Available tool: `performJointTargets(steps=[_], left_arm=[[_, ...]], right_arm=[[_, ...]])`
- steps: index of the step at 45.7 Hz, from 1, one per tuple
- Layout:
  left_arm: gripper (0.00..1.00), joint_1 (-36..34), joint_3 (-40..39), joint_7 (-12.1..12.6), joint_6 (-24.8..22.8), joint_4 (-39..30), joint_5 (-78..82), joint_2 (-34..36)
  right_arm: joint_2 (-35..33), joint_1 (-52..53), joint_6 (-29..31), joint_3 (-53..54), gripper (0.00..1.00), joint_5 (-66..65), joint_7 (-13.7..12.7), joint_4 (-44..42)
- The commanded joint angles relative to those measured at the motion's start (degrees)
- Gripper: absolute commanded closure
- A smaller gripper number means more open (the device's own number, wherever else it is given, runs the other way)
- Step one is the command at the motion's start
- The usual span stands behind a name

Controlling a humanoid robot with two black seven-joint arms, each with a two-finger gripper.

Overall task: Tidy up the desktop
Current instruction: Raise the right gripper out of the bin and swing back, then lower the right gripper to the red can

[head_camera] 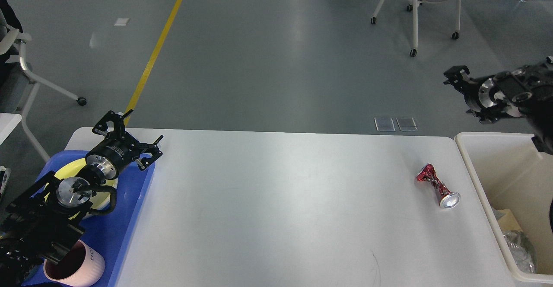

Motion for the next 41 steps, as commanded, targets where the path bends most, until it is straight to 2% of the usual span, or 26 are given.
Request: performJointTargets(steps=[1, 6, 9, 15, 22, 32, 41], left_arm=[[0.0, 0.0, 0.0, 0.0, 0.0, 0.0, 0.0, 0.0], [0.0, 0.0, 0.0, 0.0, 0.0, 0.0, 0.0, 0.0], [0.0, 0.0, 0.0, 0.0, 0.0, 0.0, 0.0, 0.0], [0.0, 0.0, 0.0, 0.0, 0.0, 0.0, 0.0, 0.0], [0.0, 0.0, 0.0, 0.0, 0.0, 0.0, 0.0, 0.0], [0.0, 0.0, 0.0, 0.0, 0.0, 0.0, 0.0, 0.0], [0.0, 0.0, 0.0, 0.0, 0.0, 0.0, 0.0, 0.0]], right_arm=[[-1.8, 14.1, 5.4, -6.7, 0.0, -0.3, 0.0, 18.1], [-2.5, 25.3, 8.5, -9.9, 0.0, -3.1, 0.0, 37.9], [-1.8, 29.1, 9.2, -9.8, 0.0, -4.4, -0.1, 46.8], [-0.7, 30.1, 9.5, -10.2, 0.0, -5.7, -0.2, 54.9], [-0.3, 27.4, 8.6, -10.6, 0.0, -10.0, -0.2, 53.7], [-3.5, 15.3, 8.2, -10.1, 0.0, -16.5, 1.0, 41.3], [-3.7, 4.4, -0.5, -10.1, 0.0, -22.8, 6.0, 34.5]])
